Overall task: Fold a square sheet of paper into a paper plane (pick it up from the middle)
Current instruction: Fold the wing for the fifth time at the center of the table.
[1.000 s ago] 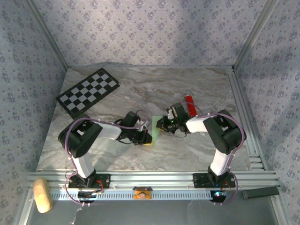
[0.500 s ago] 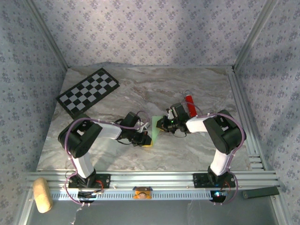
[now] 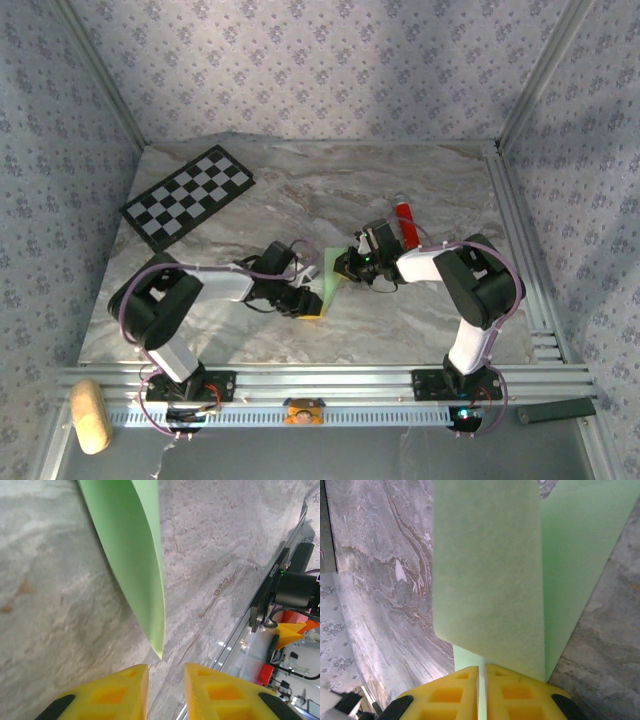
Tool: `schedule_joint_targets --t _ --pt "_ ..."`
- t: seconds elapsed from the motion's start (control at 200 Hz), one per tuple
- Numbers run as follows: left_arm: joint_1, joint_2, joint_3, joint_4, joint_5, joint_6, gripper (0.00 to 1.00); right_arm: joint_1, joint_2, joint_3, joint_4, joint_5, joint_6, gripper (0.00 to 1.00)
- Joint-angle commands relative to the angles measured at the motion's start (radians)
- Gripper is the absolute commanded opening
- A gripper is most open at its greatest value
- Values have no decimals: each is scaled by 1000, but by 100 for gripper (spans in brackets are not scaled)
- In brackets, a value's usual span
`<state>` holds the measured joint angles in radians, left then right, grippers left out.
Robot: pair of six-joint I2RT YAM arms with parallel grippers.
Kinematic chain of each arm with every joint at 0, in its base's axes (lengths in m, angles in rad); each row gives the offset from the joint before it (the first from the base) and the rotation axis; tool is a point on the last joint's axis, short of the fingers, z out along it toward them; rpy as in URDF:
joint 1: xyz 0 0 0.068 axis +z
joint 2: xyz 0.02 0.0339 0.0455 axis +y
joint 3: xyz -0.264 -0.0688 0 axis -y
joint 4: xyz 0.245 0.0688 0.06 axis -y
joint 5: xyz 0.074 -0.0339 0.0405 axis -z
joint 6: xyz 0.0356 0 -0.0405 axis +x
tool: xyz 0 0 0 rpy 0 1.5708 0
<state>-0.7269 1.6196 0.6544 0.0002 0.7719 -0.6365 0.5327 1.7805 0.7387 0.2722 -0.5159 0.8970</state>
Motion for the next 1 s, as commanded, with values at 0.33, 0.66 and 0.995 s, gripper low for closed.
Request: schedule_joint_targets --t 0.33,0.66,0.995 --pt "27 -86 71 113 -92 -160 5 13 43 -14 -92 65 -6 13" --pt "-7 95 207 131 -107 -205 2 16 45 -15 -81 67 2 13" --pt "-35 177 257 76 -143 -167 2 18 46 -17 -83 67 1 13"
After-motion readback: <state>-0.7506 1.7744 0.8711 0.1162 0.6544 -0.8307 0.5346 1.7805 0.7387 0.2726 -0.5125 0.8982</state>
